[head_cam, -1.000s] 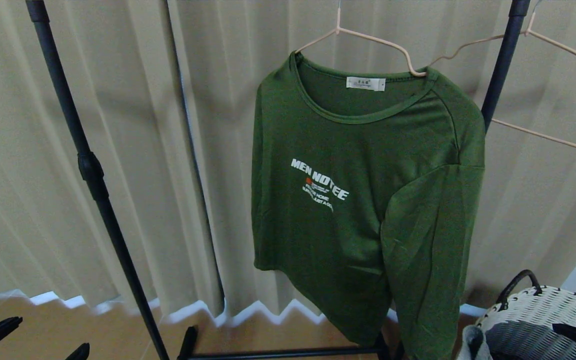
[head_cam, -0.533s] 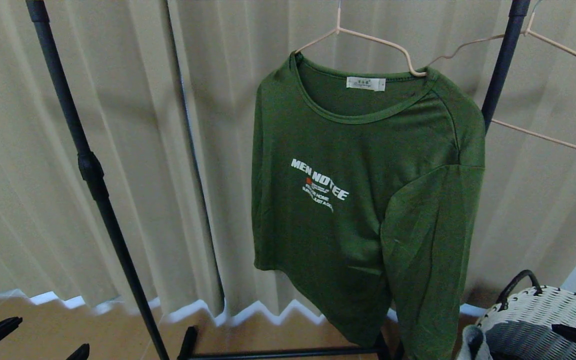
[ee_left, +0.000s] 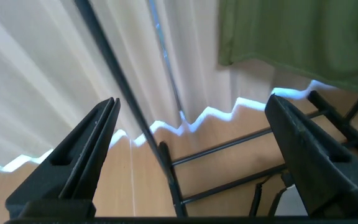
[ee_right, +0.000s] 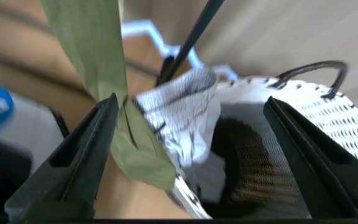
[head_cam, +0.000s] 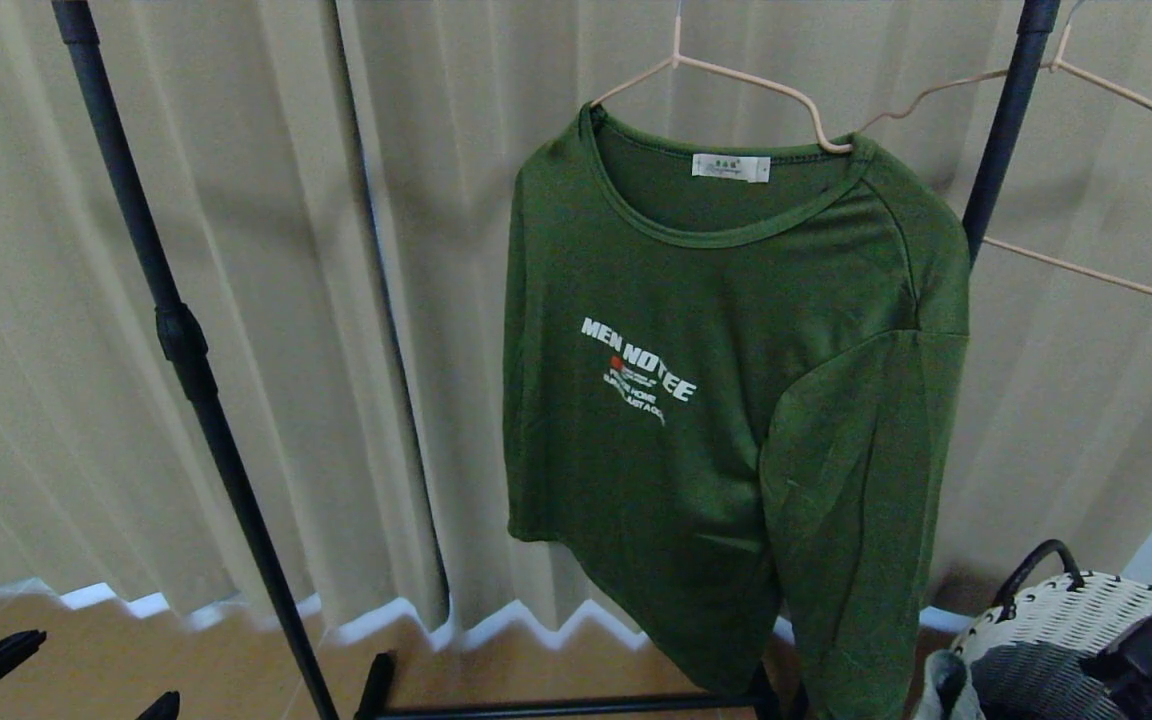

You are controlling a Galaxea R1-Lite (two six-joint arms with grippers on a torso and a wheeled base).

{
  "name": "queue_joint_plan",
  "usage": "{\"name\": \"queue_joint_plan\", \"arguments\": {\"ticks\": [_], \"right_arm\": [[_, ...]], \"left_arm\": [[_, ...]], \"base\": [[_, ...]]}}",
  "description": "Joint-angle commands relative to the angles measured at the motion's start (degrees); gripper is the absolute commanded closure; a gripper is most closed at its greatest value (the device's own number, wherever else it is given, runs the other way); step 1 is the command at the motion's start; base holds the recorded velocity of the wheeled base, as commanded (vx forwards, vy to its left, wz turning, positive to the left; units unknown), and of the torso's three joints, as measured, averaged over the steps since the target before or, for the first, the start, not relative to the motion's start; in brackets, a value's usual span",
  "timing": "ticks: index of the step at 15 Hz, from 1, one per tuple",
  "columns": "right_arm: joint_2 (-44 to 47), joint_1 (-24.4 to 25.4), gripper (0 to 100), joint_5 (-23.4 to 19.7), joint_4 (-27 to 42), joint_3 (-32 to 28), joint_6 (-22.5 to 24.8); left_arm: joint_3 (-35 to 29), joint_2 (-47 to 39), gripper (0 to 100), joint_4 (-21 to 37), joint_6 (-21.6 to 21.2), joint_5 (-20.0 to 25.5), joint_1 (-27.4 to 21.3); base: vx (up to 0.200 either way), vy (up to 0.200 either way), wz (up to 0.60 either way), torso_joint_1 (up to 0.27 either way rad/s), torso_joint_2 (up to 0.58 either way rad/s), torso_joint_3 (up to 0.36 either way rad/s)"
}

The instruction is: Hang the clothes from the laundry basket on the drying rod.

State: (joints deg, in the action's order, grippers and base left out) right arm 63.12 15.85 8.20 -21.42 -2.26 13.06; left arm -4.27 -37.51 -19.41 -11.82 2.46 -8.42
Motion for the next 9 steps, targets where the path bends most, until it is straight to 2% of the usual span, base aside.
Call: {"name": "queue_joint_plan", "arguments": {"ticks": [1,2,3,4,5,7,9], "right_arm": [[12.73,-0.38,0,0.41,-0.38,-2.84,2.41],[15.72,-0.55,0,1.46,0.06,-4.60,2.68],[18.62,-2.93,0,4.01,0.24,-6.53,2.94],[21.25,-6.00,0,6.39,0.15,-8.03,3.73],[24.86,-10.40,0,7.44,-0.20,-10.40,6.54],[28.99,-15.32,0,7.44,-0.38,-13.65,11.99],[30.92,-16.20,0,7.44,-0.38,-15.15,13.14]], "left_arm": [[-0.04,0.86,0,-0.02,0.05,0.00,-0.80],[-0.04,0.95,0,-0.02,0.05,0.00,-0.80],[-0.04,1.12,0,-0.02,0.05,0.00,-0.80],[-0.04,1.30,0,-0.02,0.05,0.00,-0.80],[-0.04,1.21,0,-0.02,0.05,0.00,-0.80],[-0.04,1.30,0,-0.02,0.05,0.00,-0.98],[-0.22,1.39,0,-0.02,0.05,0.00,-0.98]], "base": [[0.000,0.000,0.00,0.000,0.00,0.000],[0.000,0.000,0.00,0.000,0.00,0.000],[0.000,0.000,0.00,0.000,0.00,0.000],[0.000,0.000,0.00,0.000,0.00,0.000],[0.000,0.000,0.00,0.000,0.00,0.000],[0.000,0.000,0.00,0.000,0.00,0.000],[0.000,0.000,0.00,0.000,0.00,0.000]]}}
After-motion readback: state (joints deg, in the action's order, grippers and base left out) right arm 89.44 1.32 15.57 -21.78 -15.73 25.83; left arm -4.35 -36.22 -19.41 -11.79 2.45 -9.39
